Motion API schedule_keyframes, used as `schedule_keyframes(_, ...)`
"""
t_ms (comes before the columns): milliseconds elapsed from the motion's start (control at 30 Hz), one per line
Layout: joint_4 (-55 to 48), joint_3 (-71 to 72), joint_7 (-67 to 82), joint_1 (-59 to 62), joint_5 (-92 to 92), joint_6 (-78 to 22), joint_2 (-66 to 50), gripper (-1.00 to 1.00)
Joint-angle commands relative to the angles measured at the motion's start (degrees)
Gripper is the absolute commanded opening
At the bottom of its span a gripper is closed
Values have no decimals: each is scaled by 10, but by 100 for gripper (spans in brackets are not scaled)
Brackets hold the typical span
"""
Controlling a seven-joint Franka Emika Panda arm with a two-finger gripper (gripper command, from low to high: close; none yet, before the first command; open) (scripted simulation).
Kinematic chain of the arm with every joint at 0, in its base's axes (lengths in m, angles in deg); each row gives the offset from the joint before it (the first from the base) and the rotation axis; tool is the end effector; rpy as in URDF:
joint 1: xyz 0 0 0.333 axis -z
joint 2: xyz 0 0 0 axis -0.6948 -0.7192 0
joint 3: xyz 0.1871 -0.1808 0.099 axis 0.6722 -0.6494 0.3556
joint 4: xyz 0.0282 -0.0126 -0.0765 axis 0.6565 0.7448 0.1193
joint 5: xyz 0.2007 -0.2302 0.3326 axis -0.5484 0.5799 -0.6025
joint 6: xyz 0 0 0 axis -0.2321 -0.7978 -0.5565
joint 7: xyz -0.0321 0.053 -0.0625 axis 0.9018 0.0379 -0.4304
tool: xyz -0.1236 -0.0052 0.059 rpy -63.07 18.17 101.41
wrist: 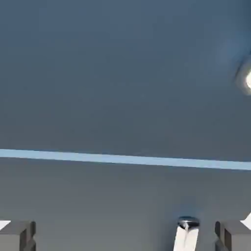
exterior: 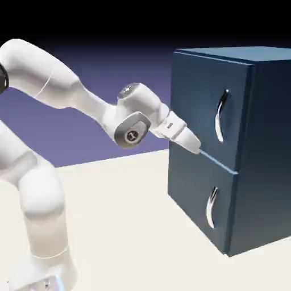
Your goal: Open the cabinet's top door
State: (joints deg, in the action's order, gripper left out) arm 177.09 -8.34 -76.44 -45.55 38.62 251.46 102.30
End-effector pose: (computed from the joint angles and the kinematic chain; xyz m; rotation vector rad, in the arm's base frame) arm 0.4788 0.0093 0.3743 -2.4810 0.9376 -1.0524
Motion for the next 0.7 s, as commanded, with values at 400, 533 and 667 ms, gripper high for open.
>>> schedule_keyframes(400,-30,-109,-243,-92,324,-26,51,100)
schedule_keyframes(533,-40,-142,-318,-121,424,-33,67,100)
schedule_keyframes(667,-49,-176,-392,-149,523,-41,82,100)
